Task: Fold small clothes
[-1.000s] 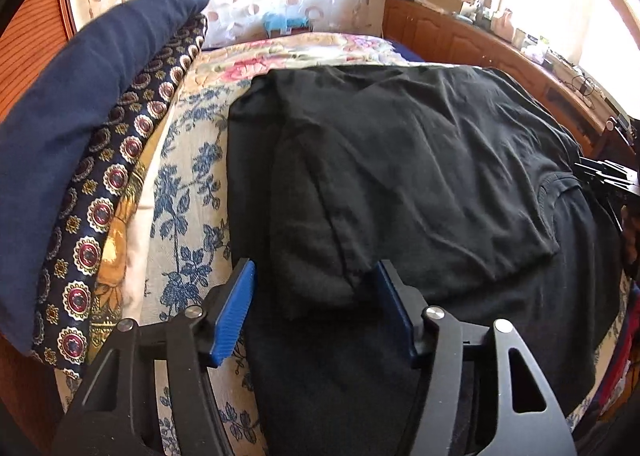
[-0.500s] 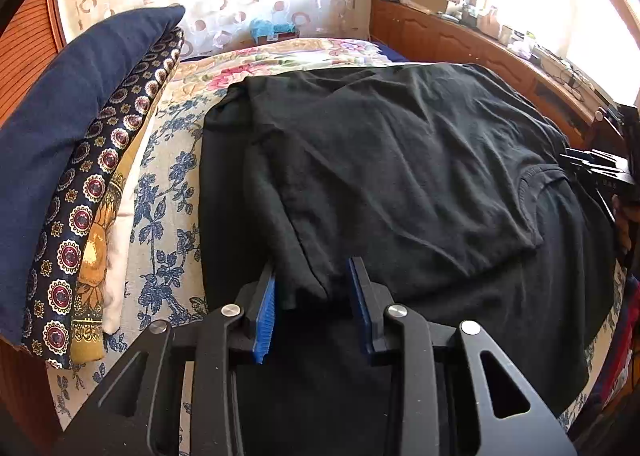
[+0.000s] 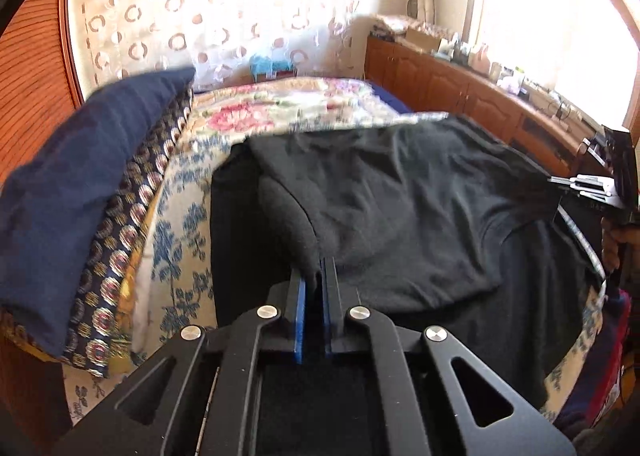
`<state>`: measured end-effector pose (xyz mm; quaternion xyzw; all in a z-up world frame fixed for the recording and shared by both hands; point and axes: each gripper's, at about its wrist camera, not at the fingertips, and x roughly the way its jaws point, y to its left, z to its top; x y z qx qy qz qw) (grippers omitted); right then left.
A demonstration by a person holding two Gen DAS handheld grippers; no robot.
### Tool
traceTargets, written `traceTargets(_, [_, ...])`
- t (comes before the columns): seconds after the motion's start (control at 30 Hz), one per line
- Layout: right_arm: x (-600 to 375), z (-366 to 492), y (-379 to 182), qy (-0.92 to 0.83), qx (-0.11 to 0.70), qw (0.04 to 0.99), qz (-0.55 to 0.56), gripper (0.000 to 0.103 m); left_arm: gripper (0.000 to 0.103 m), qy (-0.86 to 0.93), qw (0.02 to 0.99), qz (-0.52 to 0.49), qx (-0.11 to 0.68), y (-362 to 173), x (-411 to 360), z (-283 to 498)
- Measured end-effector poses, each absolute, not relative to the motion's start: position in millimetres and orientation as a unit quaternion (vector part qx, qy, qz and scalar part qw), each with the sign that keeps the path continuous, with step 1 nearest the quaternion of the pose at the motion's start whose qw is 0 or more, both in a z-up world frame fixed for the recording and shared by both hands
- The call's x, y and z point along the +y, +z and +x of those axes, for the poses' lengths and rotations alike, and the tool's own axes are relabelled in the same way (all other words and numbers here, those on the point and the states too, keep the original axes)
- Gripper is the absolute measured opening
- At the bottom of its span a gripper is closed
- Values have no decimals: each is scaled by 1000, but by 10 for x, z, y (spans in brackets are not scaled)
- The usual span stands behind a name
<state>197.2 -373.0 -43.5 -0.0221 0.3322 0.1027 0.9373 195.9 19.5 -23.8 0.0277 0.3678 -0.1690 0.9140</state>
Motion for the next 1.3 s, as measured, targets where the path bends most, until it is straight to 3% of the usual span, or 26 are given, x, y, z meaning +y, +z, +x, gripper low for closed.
traceTargets(0.6, [-3914,895,103,189,287,939,23,6,7,-180,937,-27,299,384,709,1475])
traceTargets(0.93, [-3749,562,-474,186,369,911,-9,6,8,-157,923,-16,352,-70,827,1480])
traceTargets(0.97, [-3772,568,-529,176,373,911,-11,13,9,-156,921,-17,356,-112,820,1472])
traceTargets(1.07, [-3870,577,-554,157,366,917,-11,21,25,-155,920,-11,359,-194,783,1395])
traceTargets(1.1, [-3899,570,-544,154,362,919,-11,22,40,-158,920,-10,358,-205,764,1350])
traceTargets(1.17, [-3961,561,-534,141,354,924,-13,33,53,-168,918,-10,359,-246,753,1254])
traceTargets(1.23, [-4004,523,-547,135,349,927,-11,36,70,-173,916,-9,363,-287,732,1186])
traceTargets(1.3, [-3990,472,-556,122,346,930,-10,37,70,-167,914,-6,369,-365,723,1131])
